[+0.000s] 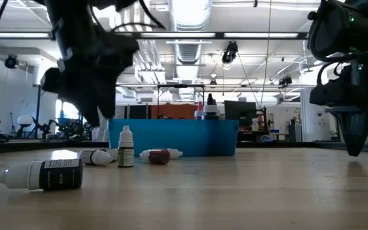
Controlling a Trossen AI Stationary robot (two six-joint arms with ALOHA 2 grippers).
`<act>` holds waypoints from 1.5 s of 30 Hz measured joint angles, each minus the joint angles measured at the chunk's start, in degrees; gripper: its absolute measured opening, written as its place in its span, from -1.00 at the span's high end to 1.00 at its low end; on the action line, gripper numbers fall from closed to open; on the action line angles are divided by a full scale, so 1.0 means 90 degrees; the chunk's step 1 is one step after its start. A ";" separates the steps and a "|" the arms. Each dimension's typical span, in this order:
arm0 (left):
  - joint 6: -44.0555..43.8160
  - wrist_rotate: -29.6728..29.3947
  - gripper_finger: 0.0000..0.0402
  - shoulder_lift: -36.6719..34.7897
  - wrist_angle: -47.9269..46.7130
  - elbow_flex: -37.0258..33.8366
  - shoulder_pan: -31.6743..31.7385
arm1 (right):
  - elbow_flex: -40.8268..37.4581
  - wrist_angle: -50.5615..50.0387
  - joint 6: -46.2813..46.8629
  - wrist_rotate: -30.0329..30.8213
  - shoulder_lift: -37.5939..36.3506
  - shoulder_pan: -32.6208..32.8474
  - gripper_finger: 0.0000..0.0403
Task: Pick & Place food coloring
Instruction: Put the small brown food coloring bottle into the blue bin
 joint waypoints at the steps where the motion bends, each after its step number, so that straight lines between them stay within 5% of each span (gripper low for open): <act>1: -0.0058 -0.0002 0.14 0.0147 0.0002 0.0004 -0.0020 | 0.0000 0.0010 0.0001 0.0000 0.0000 0.0000 -0.13; 11: 0.0338 -0.0016 0.14 0.0785 0.0024 0.0300 -0.0134 | -0.0009 0.0677 0.0135 0.0000 0.0000 0.0013 -0.13; 17: 0.0281 -0.0977 0.13 0.0044 -0.0299 0.0113 -0.0467 | 0.0025 0.3653 -0.1809 0.0092 0.0148 0.0077 -0.11; 22: -0.0116 -0.1020 0.13 -0.0496 -0.0250 -0.0471 -0.0823 | 0.0638 0.4549 -0.3352 0.0295 0.1035 0.0122 -0.07; 27: -0.0755 -0.1003 0.13 -0.0994 -0.0103 -0.1084 -0.1324 | 0.2181 0.4327 -0.5060 0.0990 0.2382 0.0535 -0.06; 32: -0.1635 -0.1242 0.13 -0.1494 0.0163 -0.1718 -0.1893 | 0.3496 0.3349 -0.5301 0.1931 0.3507 0.0787 -0.06; 45: -0.2764 -0.2030 0.13 -0.2088 0.1511 -0.2979 -0.2724 | 0.5430 0.3027 -0.5304 0.1872 0.5141 0.0350 -0.06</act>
